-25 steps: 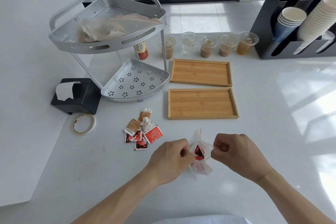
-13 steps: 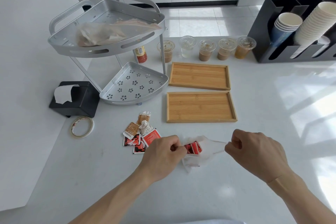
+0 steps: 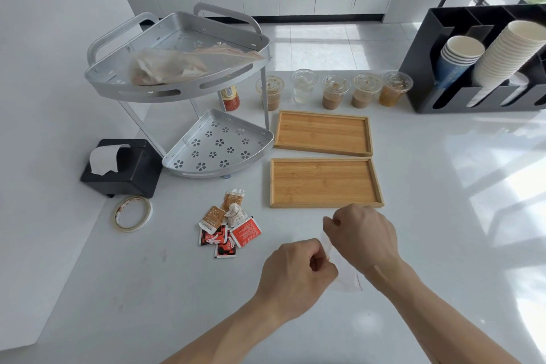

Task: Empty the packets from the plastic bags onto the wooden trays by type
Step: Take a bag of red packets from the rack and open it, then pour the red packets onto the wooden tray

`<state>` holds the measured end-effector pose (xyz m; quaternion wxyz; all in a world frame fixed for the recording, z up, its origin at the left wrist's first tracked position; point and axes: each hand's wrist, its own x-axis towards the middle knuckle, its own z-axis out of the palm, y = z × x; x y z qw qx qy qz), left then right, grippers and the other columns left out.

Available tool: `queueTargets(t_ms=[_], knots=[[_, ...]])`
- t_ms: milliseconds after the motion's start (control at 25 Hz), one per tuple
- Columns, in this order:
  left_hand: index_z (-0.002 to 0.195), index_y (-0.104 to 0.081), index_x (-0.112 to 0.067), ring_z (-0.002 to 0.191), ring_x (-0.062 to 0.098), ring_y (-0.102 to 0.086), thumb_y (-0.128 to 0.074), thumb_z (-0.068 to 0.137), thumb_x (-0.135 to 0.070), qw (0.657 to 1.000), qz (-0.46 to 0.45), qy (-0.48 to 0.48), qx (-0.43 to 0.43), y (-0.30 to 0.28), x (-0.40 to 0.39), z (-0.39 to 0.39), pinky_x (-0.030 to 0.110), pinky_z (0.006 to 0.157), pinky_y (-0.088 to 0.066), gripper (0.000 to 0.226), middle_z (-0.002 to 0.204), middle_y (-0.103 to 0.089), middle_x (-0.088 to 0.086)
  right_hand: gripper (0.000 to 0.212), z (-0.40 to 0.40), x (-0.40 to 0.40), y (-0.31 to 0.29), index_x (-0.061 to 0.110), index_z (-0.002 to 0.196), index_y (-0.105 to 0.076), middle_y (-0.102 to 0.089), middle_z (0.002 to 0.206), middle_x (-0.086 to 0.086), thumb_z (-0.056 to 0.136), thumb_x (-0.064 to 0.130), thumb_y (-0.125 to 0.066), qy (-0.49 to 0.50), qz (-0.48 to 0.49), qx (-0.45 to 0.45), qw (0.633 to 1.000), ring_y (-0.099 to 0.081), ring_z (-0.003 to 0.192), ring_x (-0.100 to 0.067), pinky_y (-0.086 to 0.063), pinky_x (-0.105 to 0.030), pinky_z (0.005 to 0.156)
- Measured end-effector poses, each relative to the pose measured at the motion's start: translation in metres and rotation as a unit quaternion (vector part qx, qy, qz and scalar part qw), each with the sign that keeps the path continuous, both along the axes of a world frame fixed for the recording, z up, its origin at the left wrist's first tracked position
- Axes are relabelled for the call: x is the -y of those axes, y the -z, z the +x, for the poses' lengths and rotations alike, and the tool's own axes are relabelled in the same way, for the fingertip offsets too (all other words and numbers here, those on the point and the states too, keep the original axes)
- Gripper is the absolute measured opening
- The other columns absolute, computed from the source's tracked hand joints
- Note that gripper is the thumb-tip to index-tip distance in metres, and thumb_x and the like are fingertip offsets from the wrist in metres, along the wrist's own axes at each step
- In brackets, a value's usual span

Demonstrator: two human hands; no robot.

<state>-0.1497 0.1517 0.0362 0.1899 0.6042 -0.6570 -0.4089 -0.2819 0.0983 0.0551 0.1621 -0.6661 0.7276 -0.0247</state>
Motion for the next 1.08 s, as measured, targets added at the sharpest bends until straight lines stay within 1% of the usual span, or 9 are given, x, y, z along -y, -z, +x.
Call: queueTargets(t_ms=[80, 280, 400, 480, 560, 680, 840, 960, 1080], knots=[[0.075, -0.057, -0.016, 0.063, 0.017, -0.052, -0.052, 0.082, -0.033, 0.999, 0.014, 0.006, -0.038, 0.001, -0.001, 0.002, 0.032, 0.059, -0.041, 0.019, 0.065, -0.059, -0.001, 0.043, -0.002, -0.004, -0.002, 0.012, 0.051, -0.031, -0.031, 0.045, 0.000, 0.086, 0.029, -0.050, 0.000, -0.010, 0.011, 1.000, -0.028, 0.046, -0.021, -0.023, -0.028, 0.044], [0.076, -0.059, -0.026, 0.065, 0.005, -0.051, -0.051, 0.090, -0.042, 0.994, 0.058, -0.034, -0.087, 0.029, 0.008, 0.040, 0.035, 0.068, -0.047, 0.023, 0.070, -0.062, -0.013, 0.042, -0.016, -0.013, -0.009, 0.012, 0.063, -0.056, -0.057, 0.054, -0.005, 0.089, 0.044, -0.051, -0.010, -0.038, 0.075, 0.996, -0.056, 0.058, -0.024, -0.043, -0.033, 0.051], [0.111, -0.059, -0.029, 0.078, 0.005, -0.058, -0.056, 0.089, -0.044, 0.995, 0.081, -0.052, -0.029, 0.064, 0.022, 0.065, 0.036, 0.080, -0.052, 0.028, 0.100, -0.062, -0.010, 0.041, -0.021, -0.013, -0.012, 0.014, 0.067, -0.061, -0.061, 0.056, -0.004, 0.088, 0.048, -0.052, -0.013, -0.054, 0.091, 0.994, -0.059, 0.061, -0.023, -0.046, -0.033, 0.053], [0.137, -0.041, -0.035, 0.093, 0.006, -0.060, -0.064, 0.087, -0.040, 0.994, 0.109, -0.010, 0.026, 0.079, 0.032, 0.073, 0.029, 0.085, -0.051, 0.055, 0.121, -0.055, -0.012, 0.040, -0.023, -0.011, -0.016, 0.016, 0.065, -0.060, -0.060, 0.055, -0.004, 0.088, 0.048, -0.053, -0.016, -0.065, 0.093, 0.993, -0.059, 0.059, -0.023, -0.045, -0.033, 0.052], [0.143, -0.035, -0.039, 0.100, 0.006, -0.060, -0.068, 0.085, -0.042, 0.992, 0.124, 0.026, 0.026, 0.085, 0.039, 0.070, 0.028, 0.089, -0.050, 0.066, 0.126, -0.055, -0.014, 0.036, -0.024, -0.008, -0.022, 0.019, 0.065, -0.062, -0.062, 0.059, 0.001, 0.089, 0.046, -0.054, -0.025, -0.075, 0.099, 0.992, -0.059, 0.059, -0.020, -0.046, -0.032, 0.054], [0.138, -0.043, -0.034, 0.099, 0.004, -0.063, -0.065, 0.088, -0.042, 0.995, 0.090, 0.044, 0.017, 0.089, 0.046, 0.055, 0.028, 0.089, -0.051, 0.054, 0.118, -0.063, -0.013, 0.030, -0.026, -0.002, -0.031, 0.021, 0.067, -0.064, -0.063, 0.062, 0.005, 0.089, 0.041, -0.056, -0.043, -0.078, 0.114, 0.989, -0.059, 0.061, -0.016, -0.049, -0.033, 0.057], [0.122, -0.059, -0.027, 0.094, 0.008, -0.065, -0.062, 0.092, -0.033, 0.998, 0.053, -0.023, -0.018, 0.092, 0.056, 0.047, 0.020, 0.079, -0.048, 0.031, 0.104, -0.067, -0.012, 0.027, -0.028, 0.003, -0.036, 0.023, 0.067, -0.066, -0.064, 0.061, 0.008, 0.088, 0.039, -0.059, -0.049, -0.071, 0.124, 0.989, -0.060, 0.061, -0.014, -0.050, -0.033, 0.058], [0.098, -0.069, -0.024, 0.077, 0.004, -0.064, -0.065, 0.091, -0.028, 0.999, 0.021, -0.045, -0.010, 0.095, 0.063, 0.052, 0.028, 0.077, -0.054, 0.009, 0.080, -0.068, -0.017, 0.026, -0.034, 0.008, -0.035, 0.026, 0.069, -0.068, -0.067, 0.061, 0.009, 0.088, 0.042, -0.059, -0.037, -0.066, 0.116, 0.990, -0.063, 0.065, -0.015, -0.053, -0.034, 0.060], [0.094, -0.071, -0.027, 0.072, 0.005, -0.064, -0.066, 0.091, -0.027, 0.998, -0.010, -0.063, 0.011, 0.088, 0.070, 0.064, 0.034, 0.073, -0.056, 0.006, 0.075, -0.066, -0.018, 0.024, -0.046, 0.020, -0.030, 0.030, 0.069, -0.069, -0.070, 0.064, 0.015, 0.087, 0.043, -0.060, -0.009, -0.042, 0.150, 0.988, -0.065, 0.069, -0.013, -0.053, -0.036, 0.063]])
